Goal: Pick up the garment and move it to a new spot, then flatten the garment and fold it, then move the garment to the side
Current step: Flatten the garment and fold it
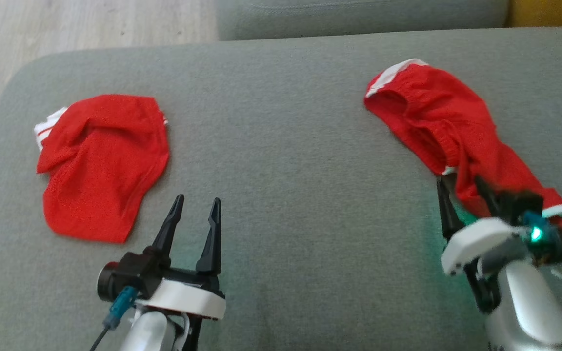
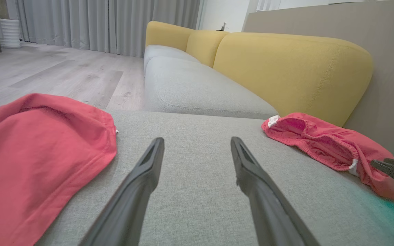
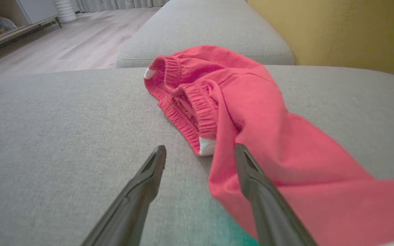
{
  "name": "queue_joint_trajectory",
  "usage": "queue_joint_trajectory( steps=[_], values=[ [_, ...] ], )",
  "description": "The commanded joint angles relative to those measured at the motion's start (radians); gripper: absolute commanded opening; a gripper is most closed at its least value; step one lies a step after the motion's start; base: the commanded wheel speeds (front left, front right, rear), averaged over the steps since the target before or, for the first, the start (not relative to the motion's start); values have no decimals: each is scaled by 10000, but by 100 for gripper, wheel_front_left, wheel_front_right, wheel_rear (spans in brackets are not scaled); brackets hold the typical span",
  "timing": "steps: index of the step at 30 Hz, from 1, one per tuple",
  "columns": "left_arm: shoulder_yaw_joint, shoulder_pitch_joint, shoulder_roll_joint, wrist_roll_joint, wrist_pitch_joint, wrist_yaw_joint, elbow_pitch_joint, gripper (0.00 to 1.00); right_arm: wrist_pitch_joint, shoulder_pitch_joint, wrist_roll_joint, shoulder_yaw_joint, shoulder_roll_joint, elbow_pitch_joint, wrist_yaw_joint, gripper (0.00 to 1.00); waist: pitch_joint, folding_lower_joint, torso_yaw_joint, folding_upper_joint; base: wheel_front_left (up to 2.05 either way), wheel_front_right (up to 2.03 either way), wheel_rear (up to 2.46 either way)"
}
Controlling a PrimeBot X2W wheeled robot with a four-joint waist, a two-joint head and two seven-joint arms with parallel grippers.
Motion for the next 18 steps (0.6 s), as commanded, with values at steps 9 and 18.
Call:
queue_joint_trajectory(
  steps=[9,18],
  values=[
    [60,-681,-5,-2,-53,2,-254,100,105,-2122,-613,-374,-48,1576,-7,100,549,-1,706,0,0,0,0],
    [-32,-822,-5,-74,-53,36,-267,100,-40,-2991,-1819,-1262,-48,2740,-7,0,710,-1,898,0,0,0,0]
  ],
)
